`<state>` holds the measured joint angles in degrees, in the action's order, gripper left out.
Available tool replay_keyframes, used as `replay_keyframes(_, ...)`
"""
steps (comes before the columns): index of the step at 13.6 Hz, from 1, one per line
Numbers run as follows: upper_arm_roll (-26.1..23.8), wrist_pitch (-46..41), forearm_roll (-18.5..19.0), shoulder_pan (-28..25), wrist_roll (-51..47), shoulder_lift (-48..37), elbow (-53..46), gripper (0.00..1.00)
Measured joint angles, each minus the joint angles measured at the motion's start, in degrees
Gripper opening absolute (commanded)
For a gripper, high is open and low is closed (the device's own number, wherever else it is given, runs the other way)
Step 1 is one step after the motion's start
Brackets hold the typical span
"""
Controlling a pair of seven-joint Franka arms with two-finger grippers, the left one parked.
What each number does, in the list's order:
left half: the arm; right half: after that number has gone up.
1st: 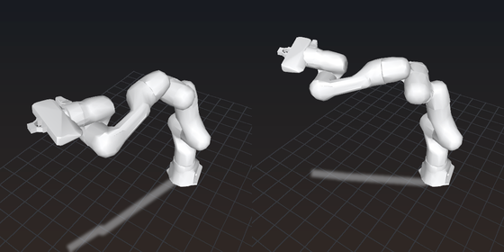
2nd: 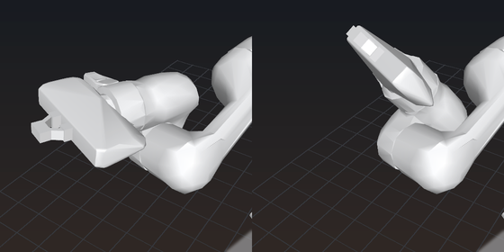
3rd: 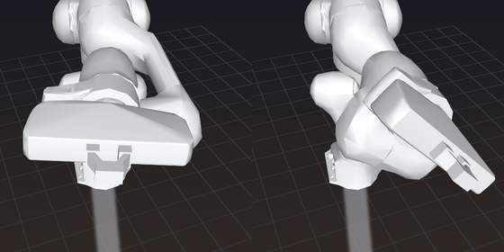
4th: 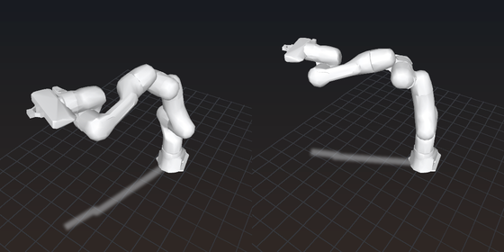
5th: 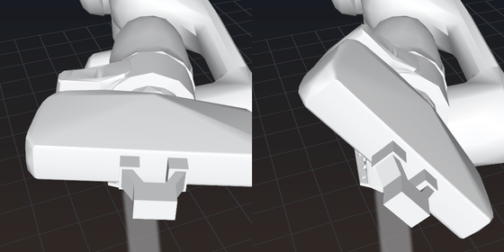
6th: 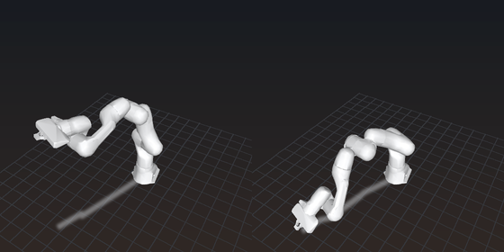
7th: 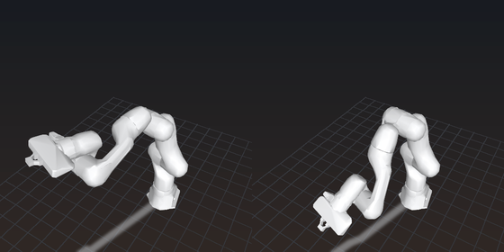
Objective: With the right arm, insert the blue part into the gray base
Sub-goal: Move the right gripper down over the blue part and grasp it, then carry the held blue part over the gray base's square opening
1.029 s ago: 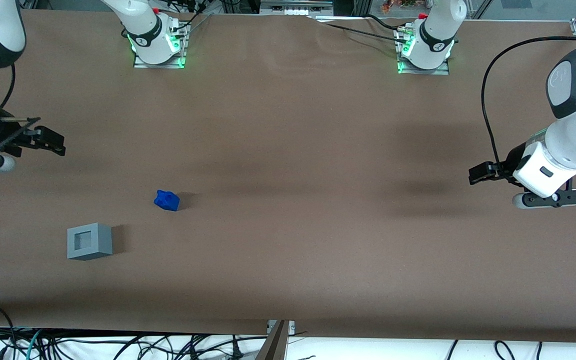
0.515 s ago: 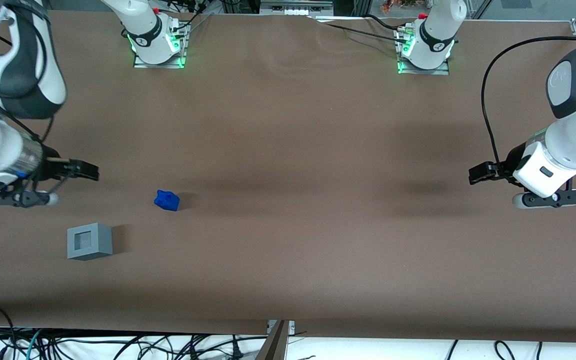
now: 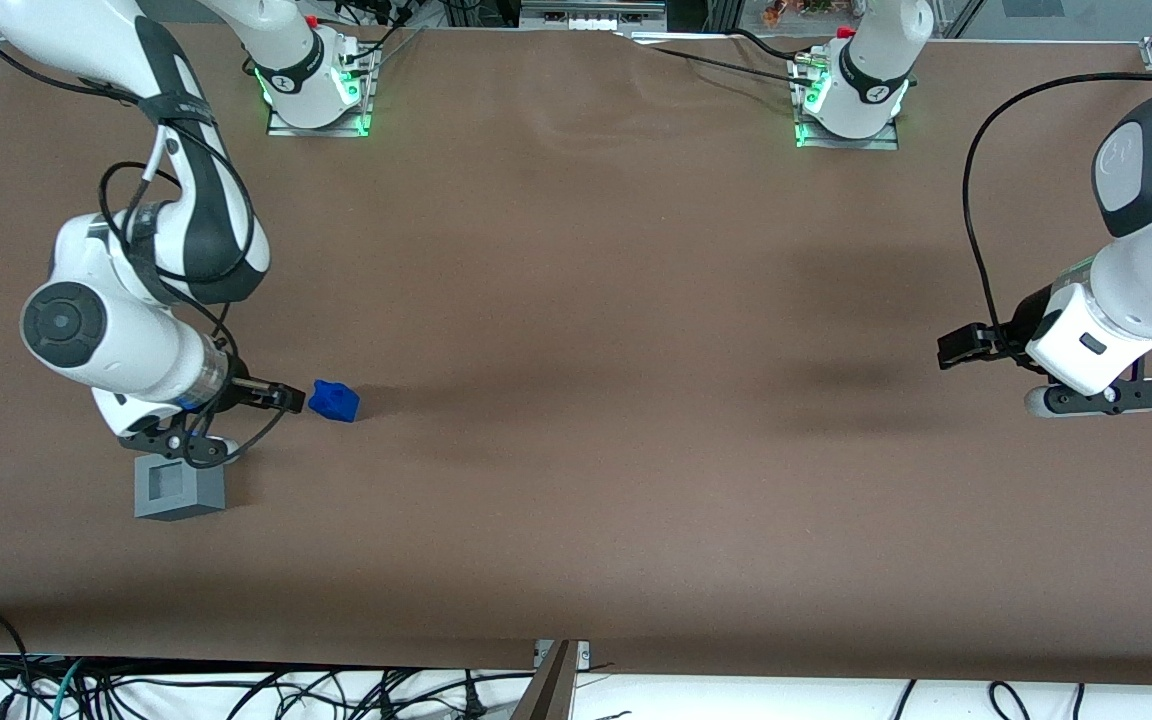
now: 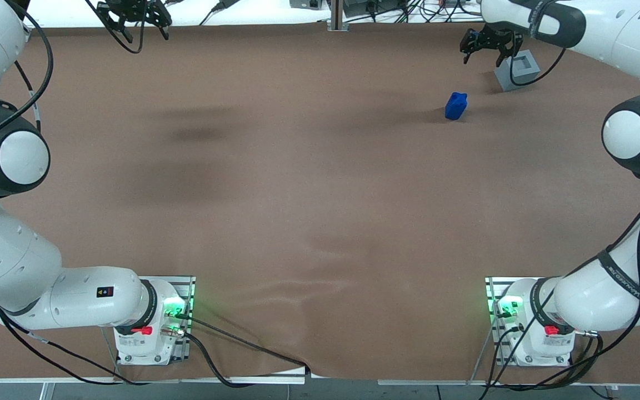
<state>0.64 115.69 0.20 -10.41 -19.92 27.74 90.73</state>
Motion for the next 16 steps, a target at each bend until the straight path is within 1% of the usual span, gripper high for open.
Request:
replay_keyframes(3,-0.04,5.04,-0.01,-1.00,-3.28,0.73,2.93,0.99)
replay_keyframes(6,-0.04,13.03,-0.01,-1.40,-4.91,1.13,8.75,0.99)
replay_keyframes(8,-0.04,16.54,-0.01,-1.52,-5.60,1.25,11.66,0.99)
replay_keyframes(16,-0.06,17.93,0.00,-2.50,-6.82,1.28,15.59,0.99)
